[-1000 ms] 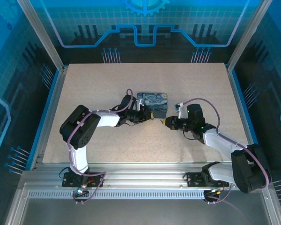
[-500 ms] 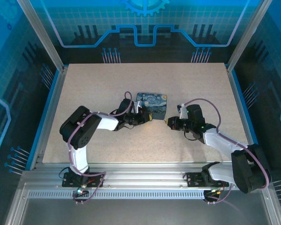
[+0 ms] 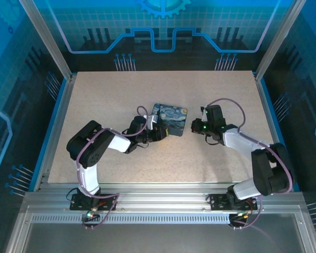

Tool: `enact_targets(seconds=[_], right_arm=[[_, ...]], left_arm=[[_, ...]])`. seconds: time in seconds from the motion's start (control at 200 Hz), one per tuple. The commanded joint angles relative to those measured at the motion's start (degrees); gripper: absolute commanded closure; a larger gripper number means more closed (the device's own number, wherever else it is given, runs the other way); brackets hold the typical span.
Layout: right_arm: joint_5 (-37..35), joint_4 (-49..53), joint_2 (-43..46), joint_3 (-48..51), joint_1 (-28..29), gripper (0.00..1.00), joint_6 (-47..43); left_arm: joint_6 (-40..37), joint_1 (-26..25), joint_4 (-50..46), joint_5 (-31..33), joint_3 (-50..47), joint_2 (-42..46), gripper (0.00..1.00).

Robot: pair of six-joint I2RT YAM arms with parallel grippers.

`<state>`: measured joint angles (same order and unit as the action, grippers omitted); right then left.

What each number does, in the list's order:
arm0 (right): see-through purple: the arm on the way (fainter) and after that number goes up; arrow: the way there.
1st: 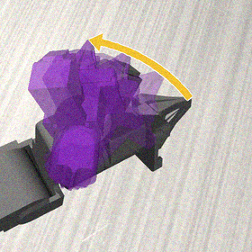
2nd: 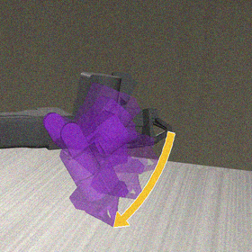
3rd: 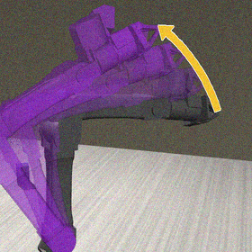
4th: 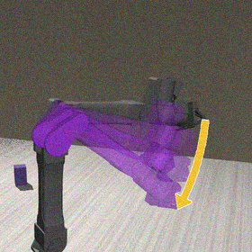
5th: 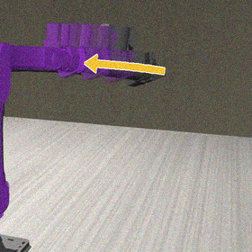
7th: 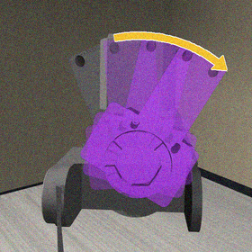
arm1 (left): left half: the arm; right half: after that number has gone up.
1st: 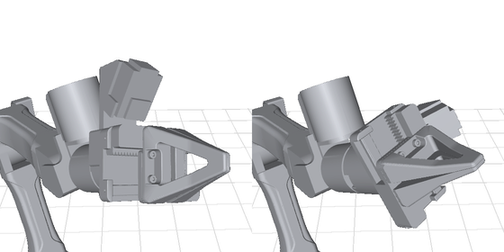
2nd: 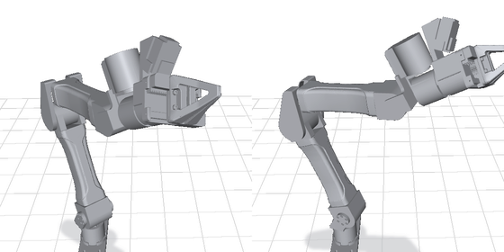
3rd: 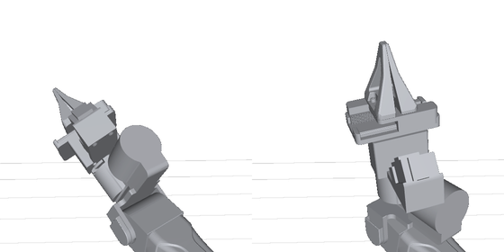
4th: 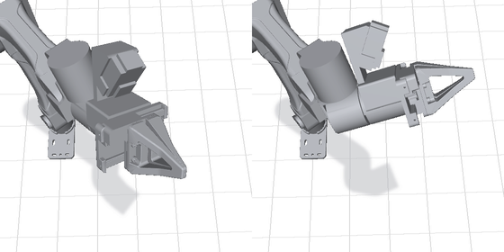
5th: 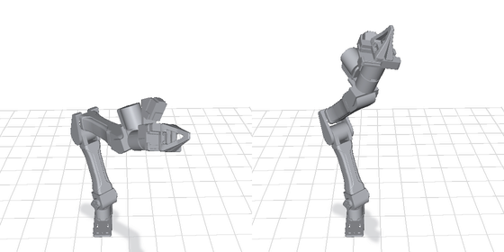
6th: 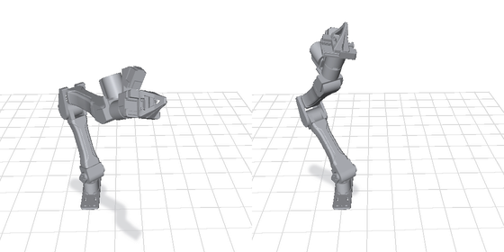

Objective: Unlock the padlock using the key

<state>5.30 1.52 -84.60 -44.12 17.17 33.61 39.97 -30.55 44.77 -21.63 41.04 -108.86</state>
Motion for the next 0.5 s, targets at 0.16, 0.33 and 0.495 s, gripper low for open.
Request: enact_targets(seconds=[0.16,0.33,0.495], right_arm=[[-1.9,1.3,-8.3,-7.8,-0.1,1.00,-0.4],[-1.6,1.0,-10.4,-9.1,0.7,1.00,-0.6],[-1.6,1.1,-11.5,-10.0,1.2,1.00,-0.9]], left_arm=[[-2.1,-0.1,9.1,0.9,-0.9,-3.3,0.71],[-0.6,-0.1,14.7,2.3,-1.7,-6.5,0.63],[-1.1,-0.8,15.6,4.5,-1.6,-7.9,0.57]])
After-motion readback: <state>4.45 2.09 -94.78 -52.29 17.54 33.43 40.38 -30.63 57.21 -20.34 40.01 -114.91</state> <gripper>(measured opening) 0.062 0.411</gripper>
